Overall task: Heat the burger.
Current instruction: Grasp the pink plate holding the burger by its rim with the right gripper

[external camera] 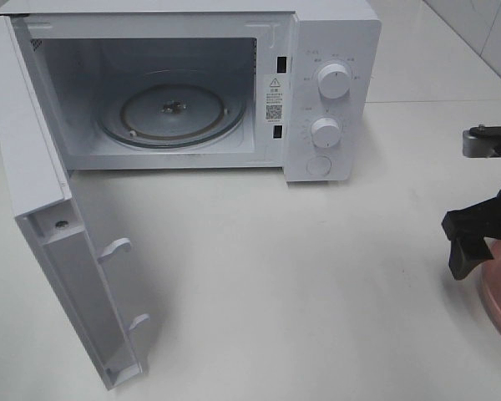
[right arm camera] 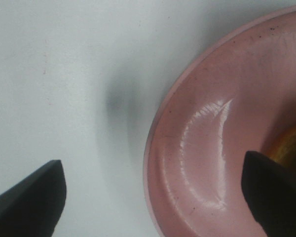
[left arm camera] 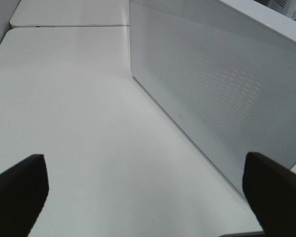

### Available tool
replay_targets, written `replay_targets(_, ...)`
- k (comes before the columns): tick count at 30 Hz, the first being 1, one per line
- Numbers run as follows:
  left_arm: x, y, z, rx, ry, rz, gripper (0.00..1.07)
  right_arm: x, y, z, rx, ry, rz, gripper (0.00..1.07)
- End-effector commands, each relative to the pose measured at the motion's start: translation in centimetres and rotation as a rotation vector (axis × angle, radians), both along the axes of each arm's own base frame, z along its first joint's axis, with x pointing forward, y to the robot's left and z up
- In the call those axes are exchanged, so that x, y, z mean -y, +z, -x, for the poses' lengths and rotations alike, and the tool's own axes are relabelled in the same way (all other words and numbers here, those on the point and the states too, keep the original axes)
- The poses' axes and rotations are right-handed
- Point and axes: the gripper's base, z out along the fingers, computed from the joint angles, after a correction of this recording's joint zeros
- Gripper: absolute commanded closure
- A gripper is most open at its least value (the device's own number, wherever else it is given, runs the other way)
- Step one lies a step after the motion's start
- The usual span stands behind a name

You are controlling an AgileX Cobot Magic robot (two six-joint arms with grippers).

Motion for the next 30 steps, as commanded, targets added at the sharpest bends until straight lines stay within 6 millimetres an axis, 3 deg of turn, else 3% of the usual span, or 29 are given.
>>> replay_targets(1, 0.0, 0.0, 0.2, 0.026, 0.005, 0.008, 0.07, 0.1, -0.8, -0.3, -0.018, -0.015, 0.000, 0.17)
replay_targets(21, 0.0, 0.0, 0.2, 0.026, 0.005, 0.008, 0.07, -0.1, -5.3, -1.4, -0.079, -0.027, -0.007, 0.21)
replay_targets(30, 0.0, 0.0, 0.2, 0.026, 0.005, 0.008, 0.07, 0.0, -5.7, -1.8, -0.050, -0.006, 0.001, 0.23)
